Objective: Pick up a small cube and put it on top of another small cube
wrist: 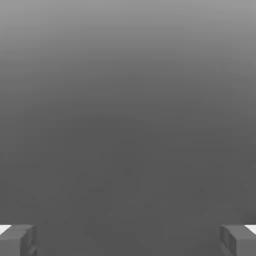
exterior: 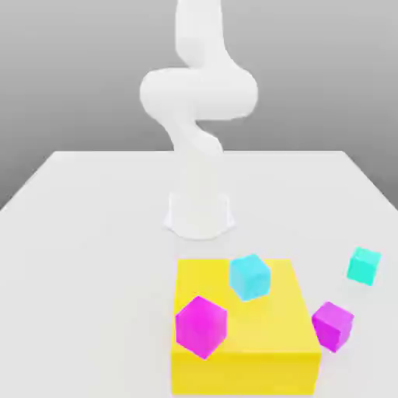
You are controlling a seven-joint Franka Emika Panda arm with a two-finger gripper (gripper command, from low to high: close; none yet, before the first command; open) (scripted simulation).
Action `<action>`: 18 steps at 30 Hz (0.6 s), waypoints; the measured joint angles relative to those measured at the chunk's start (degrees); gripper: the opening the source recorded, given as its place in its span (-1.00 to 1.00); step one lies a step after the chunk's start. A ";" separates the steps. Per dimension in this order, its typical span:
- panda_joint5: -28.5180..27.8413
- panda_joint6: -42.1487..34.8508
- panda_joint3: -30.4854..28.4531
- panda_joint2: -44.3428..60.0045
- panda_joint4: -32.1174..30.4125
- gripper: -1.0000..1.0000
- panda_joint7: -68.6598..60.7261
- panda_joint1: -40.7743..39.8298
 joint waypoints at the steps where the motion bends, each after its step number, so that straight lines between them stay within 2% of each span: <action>1: -1.02 0.99 0.89 1.92 -0.83 0.00 -2.34 1.23; 10: -8.74 9.29 7.01 18.73 -7.77 0.00 -23.21 12.21; 18: -11.76 16.67 11.23 32.57 -13.83 0.00 -43.58 21.98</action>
